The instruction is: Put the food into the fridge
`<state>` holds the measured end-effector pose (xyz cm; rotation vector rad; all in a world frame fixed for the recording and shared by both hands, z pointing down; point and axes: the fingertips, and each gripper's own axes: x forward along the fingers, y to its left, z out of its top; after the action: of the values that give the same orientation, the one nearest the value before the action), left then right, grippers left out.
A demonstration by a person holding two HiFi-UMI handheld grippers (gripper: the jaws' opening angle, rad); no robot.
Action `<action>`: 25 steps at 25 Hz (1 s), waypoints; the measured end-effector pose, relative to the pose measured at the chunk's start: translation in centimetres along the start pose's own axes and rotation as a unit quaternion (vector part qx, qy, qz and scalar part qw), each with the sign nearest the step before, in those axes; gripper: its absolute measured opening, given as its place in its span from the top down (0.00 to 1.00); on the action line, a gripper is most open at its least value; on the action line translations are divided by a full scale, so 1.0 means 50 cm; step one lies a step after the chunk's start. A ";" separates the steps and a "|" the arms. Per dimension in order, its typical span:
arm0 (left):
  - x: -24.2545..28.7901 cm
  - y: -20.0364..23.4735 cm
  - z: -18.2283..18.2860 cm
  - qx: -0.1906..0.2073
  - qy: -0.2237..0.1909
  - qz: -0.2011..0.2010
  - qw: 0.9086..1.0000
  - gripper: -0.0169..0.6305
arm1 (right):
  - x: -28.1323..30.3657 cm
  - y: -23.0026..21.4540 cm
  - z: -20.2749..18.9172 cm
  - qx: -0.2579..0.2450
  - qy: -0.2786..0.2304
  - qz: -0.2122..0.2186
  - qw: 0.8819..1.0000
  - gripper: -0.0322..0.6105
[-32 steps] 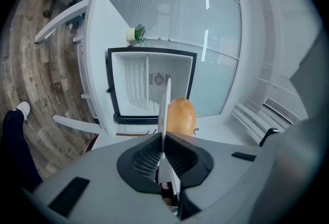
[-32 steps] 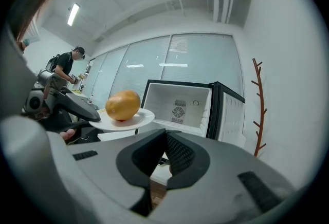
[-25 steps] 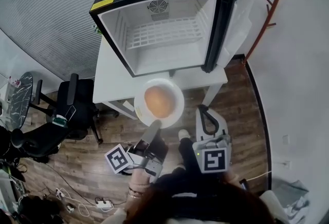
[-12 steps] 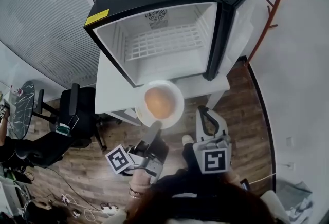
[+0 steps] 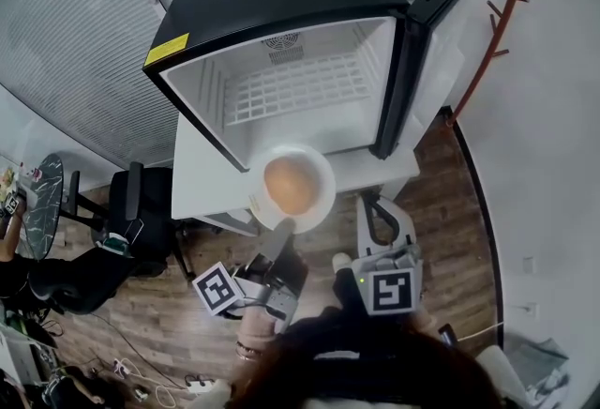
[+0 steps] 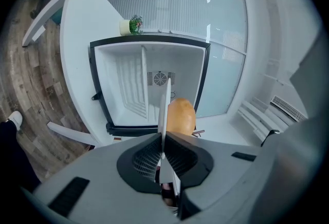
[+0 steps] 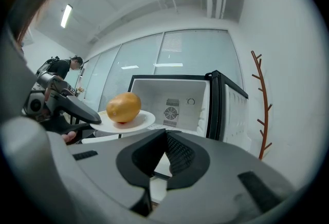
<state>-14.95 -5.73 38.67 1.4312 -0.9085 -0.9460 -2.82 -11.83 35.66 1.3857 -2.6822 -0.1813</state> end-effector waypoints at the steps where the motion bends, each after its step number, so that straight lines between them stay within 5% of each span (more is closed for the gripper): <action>1: 0.005 0.001 0.002 -0.001 -0.001 0.000 1.000 0.95 | 0.004 -0.004 0.000 0.002 -0.001 -0.001 1.000 0.95; 25: 0.106 0.041 0.079 -0.012 -0.029 0.019 0.999 0.95 | 0.100 -0.078 -0.043 0.008 0.013 -0.001 1.000 0.95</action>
<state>-16.64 -12.24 40.26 1.3679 -0.9615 -0.9715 -2.25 -18.28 37.41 1.3864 -2.6669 -0.1403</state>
